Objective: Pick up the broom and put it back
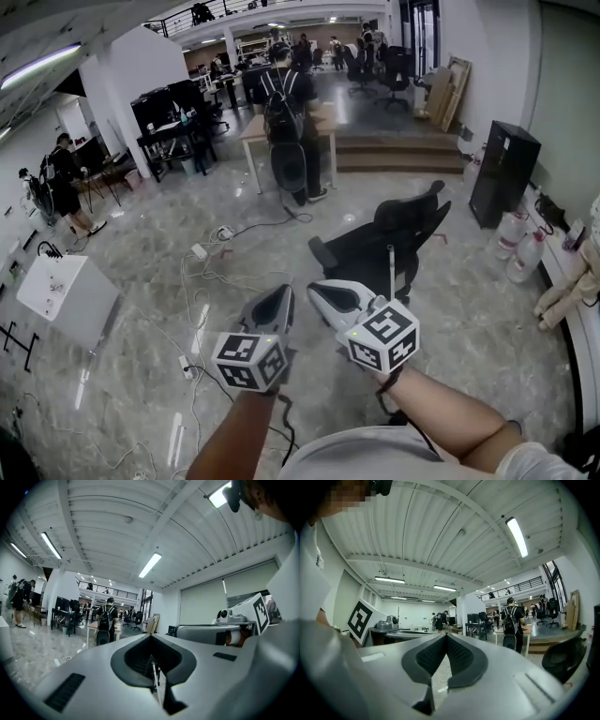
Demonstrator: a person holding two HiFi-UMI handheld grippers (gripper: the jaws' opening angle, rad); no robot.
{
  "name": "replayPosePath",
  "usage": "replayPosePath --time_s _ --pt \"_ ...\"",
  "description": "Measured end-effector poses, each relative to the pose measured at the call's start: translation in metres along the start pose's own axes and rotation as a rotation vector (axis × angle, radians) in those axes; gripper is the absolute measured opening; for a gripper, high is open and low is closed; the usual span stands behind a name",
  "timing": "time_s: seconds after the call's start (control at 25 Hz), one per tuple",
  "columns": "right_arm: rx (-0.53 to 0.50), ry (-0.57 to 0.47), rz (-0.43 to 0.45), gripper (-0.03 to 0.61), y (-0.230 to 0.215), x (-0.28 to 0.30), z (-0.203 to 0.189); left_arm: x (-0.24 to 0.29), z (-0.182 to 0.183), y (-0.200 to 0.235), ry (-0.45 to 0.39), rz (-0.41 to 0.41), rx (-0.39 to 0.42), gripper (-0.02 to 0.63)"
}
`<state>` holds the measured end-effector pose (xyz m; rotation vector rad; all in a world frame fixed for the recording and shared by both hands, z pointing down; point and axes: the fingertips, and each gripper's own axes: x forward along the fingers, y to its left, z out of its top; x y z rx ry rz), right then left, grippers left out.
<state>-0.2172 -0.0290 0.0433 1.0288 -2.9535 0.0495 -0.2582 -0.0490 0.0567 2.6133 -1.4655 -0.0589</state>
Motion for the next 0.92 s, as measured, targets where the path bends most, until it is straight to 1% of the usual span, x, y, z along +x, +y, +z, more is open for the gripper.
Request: replayPosePath --time_s 0.28,0.48,0.64,0.92 --pt "0.002 0.006 -0.005 0.002 0.005 0.004 0.003 -0.006 0.002 0.004 -0.002 0.002 -0.008 0.005" --pt "0.024 0.008 -0.015 0.002 0.001 0.004 -0.002 -0.007 0.003 0.003 -0.019 -0.009 -0.018 0.005" --pt "0.031 0.008 -0.023 0.002 -0.001 0.001 -0.002 -0.006 0.002 0.003 -0.017 -0.013 -0.022 0.005" --pt "0.024 0.010 -0.036 0.002 0.002 -0.005 -0.006 -0.014 0.001 -0.007 -0.035 -0.031 -0.034 0.005"
